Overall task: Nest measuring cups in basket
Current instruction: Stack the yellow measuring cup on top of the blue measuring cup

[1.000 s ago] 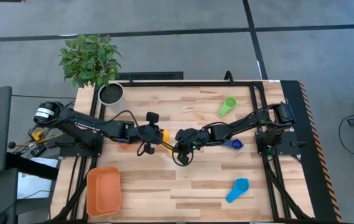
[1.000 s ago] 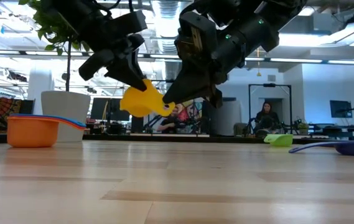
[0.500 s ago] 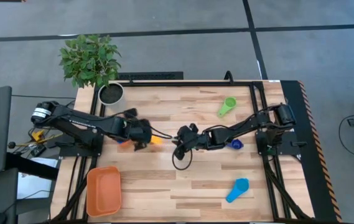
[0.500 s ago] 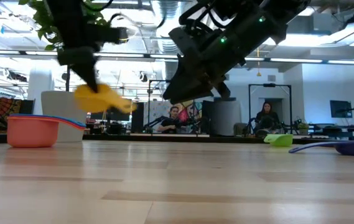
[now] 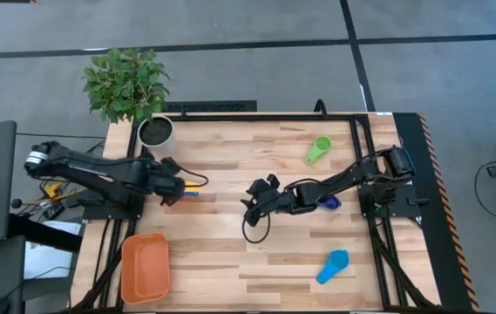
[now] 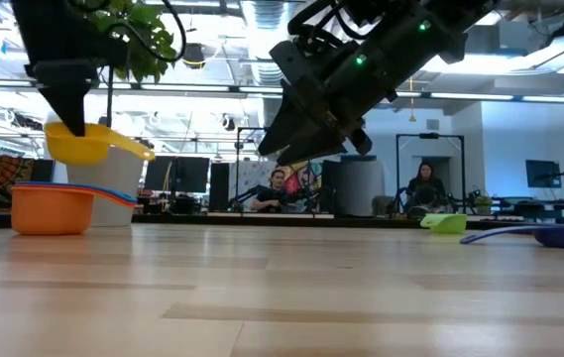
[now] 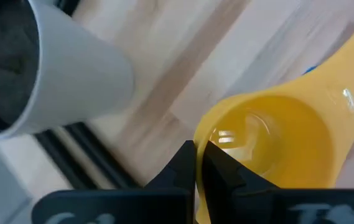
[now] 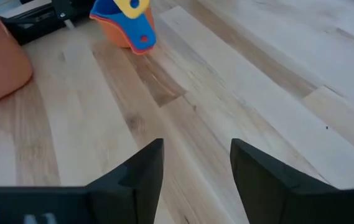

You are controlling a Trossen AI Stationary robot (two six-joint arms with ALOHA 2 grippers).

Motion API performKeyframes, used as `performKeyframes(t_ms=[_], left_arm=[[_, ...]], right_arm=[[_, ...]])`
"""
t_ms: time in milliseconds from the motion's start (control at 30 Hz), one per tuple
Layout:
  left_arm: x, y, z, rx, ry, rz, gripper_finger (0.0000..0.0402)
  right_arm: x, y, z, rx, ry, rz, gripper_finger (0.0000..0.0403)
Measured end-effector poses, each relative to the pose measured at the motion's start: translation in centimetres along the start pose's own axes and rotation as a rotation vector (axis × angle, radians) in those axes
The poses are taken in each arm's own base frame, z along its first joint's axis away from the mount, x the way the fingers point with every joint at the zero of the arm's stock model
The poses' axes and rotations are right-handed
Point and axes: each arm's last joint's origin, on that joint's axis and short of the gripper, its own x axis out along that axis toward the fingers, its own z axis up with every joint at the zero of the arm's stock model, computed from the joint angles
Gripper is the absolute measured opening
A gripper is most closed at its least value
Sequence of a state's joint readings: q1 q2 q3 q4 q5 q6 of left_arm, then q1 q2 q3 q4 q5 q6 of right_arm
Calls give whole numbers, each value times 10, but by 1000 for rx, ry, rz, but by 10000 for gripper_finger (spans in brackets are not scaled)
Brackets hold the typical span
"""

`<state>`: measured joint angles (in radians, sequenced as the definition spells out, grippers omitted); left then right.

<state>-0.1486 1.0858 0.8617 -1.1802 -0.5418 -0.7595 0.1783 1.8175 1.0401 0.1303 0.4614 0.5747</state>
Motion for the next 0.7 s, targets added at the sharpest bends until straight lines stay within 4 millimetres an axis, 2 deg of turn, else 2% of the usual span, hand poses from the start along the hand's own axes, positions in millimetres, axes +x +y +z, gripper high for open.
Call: performKeyframes(t_ms=[300, 533, 700], left_arm=[[19, 16, -36, -181, 3, -111, 0], [30, 16, -47, -251, 26, -111, 6], [36, 14, -50, -249, 39, -132, 41]], right_arm=[[0, 0, 0, -1, 2, -2, 195], [0, 0, 0, 2, -1, 0, 199], [0, 0, 1, 6, -7, 4, 210]])
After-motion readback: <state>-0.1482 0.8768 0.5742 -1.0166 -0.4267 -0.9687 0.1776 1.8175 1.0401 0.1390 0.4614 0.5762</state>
